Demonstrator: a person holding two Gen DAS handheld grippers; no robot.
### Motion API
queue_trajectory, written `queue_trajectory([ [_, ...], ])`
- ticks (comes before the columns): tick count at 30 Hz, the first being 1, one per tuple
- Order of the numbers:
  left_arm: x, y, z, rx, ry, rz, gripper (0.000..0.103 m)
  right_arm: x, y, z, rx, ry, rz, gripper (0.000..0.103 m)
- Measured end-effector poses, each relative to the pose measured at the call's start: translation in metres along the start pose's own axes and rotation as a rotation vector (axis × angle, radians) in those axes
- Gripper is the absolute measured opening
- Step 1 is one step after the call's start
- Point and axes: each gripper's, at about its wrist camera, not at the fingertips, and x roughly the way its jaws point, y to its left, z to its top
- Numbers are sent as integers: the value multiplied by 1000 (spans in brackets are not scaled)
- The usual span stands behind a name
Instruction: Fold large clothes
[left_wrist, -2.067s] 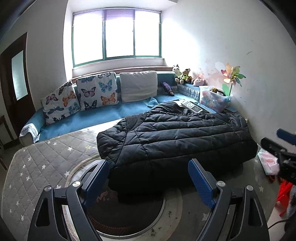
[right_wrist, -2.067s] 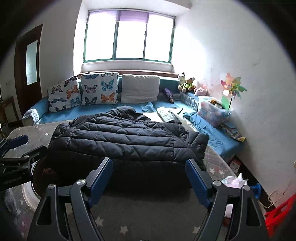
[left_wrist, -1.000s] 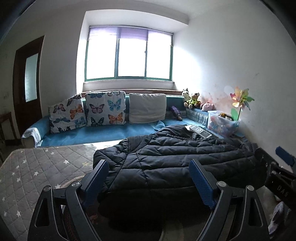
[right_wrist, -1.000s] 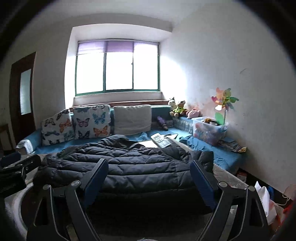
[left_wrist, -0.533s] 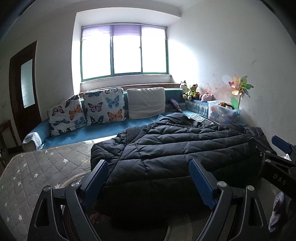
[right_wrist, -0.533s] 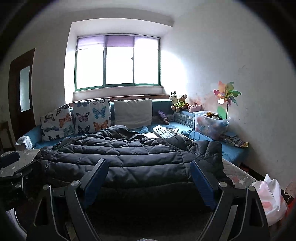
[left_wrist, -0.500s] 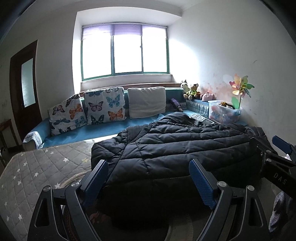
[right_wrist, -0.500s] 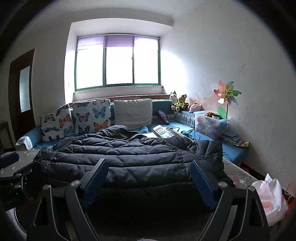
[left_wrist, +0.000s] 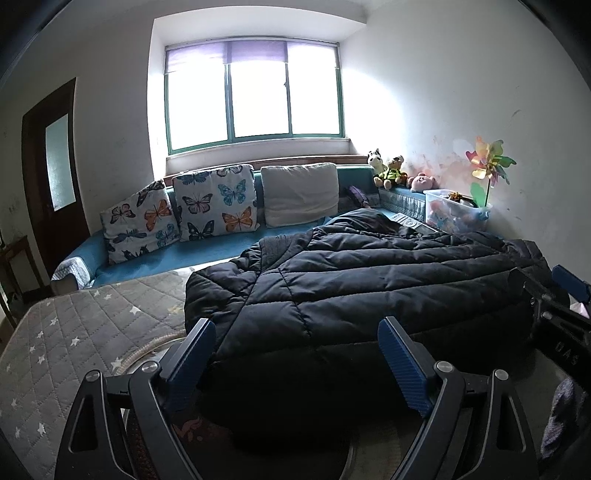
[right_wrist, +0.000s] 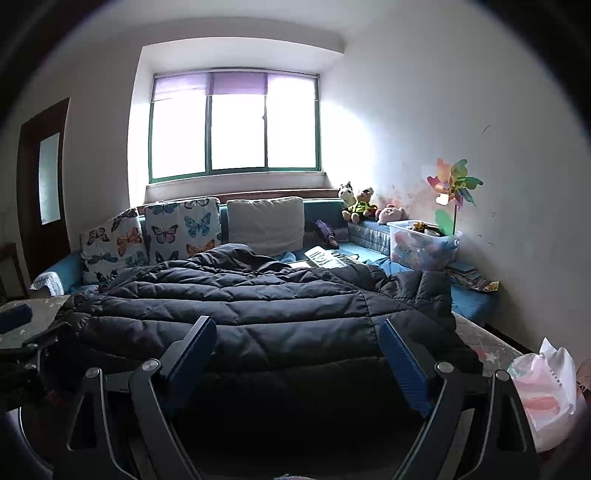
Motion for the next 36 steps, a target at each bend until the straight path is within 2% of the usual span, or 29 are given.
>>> queue_trajectory([
  [2, 2, 0, -1, -1, 4, -1, 96, -4, -3, 3, 31, -12, 36, 98],
  [7, 0, 2, 0, -4, 1, -3, 96, -3, -1, 7, 4, -18, 10, 98],
  [12, -6, 2, 7, -7, -11, -16, 96, -8, 7, 31, -38, -73, 15, 98],
  [16, -10, 7, 17, -4, -36, -4, 96, -8, 18, 42, -78, -114, 14, 98],
  [19, -10, 14, 24, -33, -42, -17, 98, 0, 27, 44, -93, -110, 32, 98],
  [26, -6, 29, 52, -61, -87, 6, 98, 12, 46, 53, -156, -123, 55, 98],
  [31, -1, 34, 64, -75, -104, 22, 99, 19, 44, 55, -115, -131, 58, 98],
  [36, 8, 39, 60, -81, -85, 36, 100, 28, 37, 40, -40, -103, 72, 98],
])
